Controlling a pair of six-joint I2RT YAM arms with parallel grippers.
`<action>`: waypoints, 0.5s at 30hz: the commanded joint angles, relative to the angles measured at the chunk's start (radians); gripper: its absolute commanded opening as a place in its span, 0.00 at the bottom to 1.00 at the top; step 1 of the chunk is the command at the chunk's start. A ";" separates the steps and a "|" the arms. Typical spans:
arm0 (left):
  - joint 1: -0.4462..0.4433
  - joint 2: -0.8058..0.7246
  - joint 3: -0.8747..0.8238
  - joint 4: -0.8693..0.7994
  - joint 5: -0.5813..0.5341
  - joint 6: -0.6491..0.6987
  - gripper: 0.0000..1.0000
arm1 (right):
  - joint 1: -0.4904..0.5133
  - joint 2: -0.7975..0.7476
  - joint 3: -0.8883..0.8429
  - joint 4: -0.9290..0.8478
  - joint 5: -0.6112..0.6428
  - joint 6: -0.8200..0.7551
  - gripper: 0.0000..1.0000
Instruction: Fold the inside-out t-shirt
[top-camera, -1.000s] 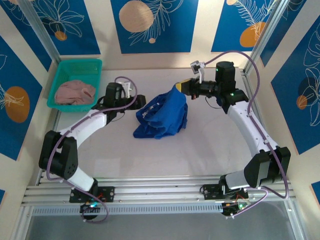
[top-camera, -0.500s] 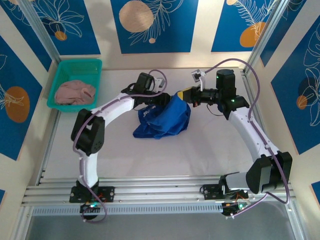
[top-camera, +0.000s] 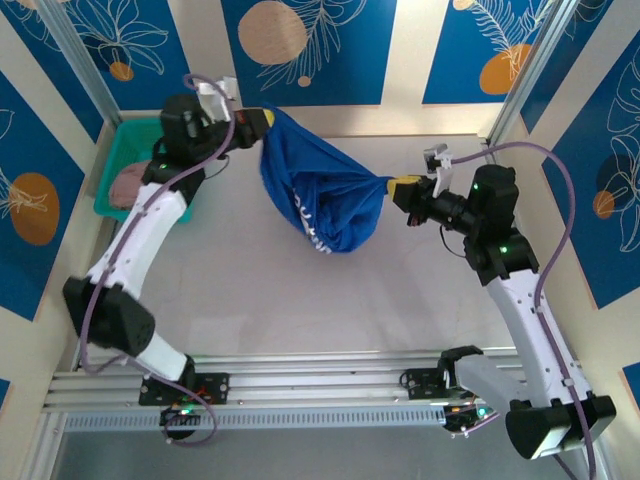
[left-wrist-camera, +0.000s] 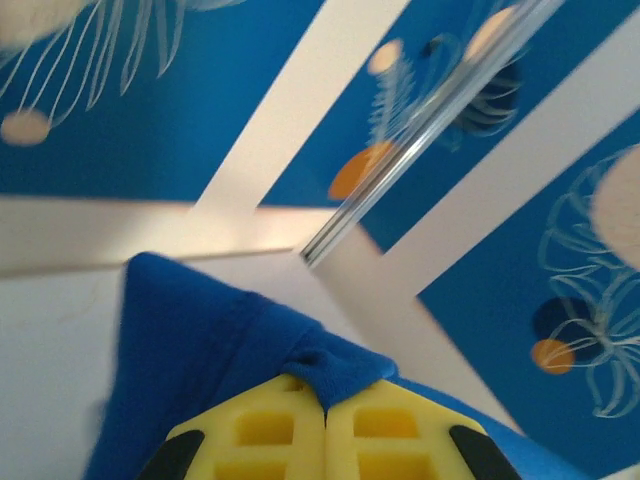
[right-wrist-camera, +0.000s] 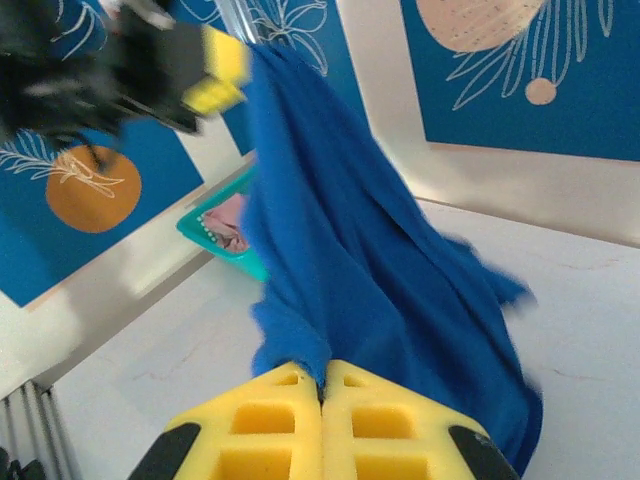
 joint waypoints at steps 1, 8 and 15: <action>0.013 -0.016 -0.085 0.046 0.001 -0.042 0.00 | -0.006 0.004 -0.080 -0.058 0.115 0.038 0.00; 0.012 0.019 -0.152 -0.120 -0.041 0.080 0.00 | 0.011 0.022 -0.153 0.009 -0.029 0.088 0.00; 0.012 0.170 -0.051 -0.313 -0.333 0.162 0.06 | 0.027 0.053 -0.154 0.077 -0.192 0.110 0.00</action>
